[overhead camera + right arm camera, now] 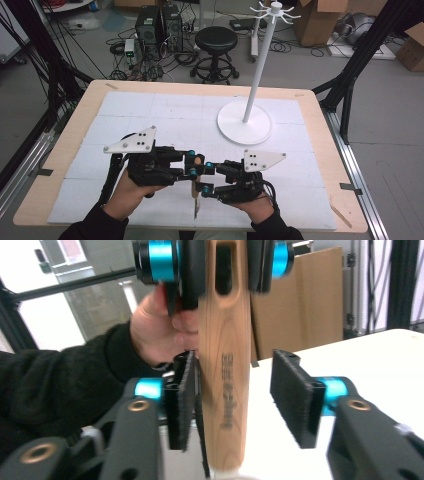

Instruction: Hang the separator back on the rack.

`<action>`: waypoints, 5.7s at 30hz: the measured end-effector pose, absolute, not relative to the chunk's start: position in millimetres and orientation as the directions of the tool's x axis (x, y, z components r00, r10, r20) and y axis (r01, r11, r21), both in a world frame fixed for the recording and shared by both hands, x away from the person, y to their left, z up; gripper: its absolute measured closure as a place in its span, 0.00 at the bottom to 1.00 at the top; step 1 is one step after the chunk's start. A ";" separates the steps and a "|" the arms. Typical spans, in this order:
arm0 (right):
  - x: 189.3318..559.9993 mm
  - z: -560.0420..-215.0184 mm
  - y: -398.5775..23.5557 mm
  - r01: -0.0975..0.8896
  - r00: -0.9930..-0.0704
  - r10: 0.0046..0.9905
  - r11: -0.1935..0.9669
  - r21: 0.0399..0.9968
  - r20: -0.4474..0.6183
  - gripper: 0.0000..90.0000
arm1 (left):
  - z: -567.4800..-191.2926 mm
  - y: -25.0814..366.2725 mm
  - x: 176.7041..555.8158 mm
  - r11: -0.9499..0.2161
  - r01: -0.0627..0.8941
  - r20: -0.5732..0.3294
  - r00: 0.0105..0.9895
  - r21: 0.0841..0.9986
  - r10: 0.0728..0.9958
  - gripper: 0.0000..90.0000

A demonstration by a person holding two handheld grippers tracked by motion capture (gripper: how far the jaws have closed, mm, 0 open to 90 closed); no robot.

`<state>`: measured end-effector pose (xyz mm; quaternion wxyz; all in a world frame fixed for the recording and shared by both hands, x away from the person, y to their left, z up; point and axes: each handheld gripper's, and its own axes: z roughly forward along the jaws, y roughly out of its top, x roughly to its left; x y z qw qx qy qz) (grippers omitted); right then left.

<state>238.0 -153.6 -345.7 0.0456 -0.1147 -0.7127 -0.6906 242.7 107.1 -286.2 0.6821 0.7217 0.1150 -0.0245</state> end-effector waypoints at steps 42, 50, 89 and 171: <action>221.9 -342.5 -137.3 0.089 -0.935 0.353 0.171 0.981 0.024 0.78 | -273.8 122.5 236.0 0.118 0.129 -0.159 0.942 0.985 0.294 0.50; 227.3 -343.1 -138.9 0.127 -0.974 0.202 0.134 0.983 0.098 0.78 | -277.0 140.4 238.2 0.123 0.145 -0.163 0.973 0.982 0.161 0.36; 234.7 -351.0 -134.2 0.263 -0.964 -0.003 0.106 0.959 0.265 0.64 | -286.0 117.7 234.1 0.008 0.217 -0.217 0.972 0.976 0.087 0.81; 423.5 -197.3 -225.3 0.193 -0.777 0.607 -0.024 0.981 0.168 0.80 | -382.1 248.0 252.8 0.063 0.178 -0.181 0.797 0.982 0.576 0.19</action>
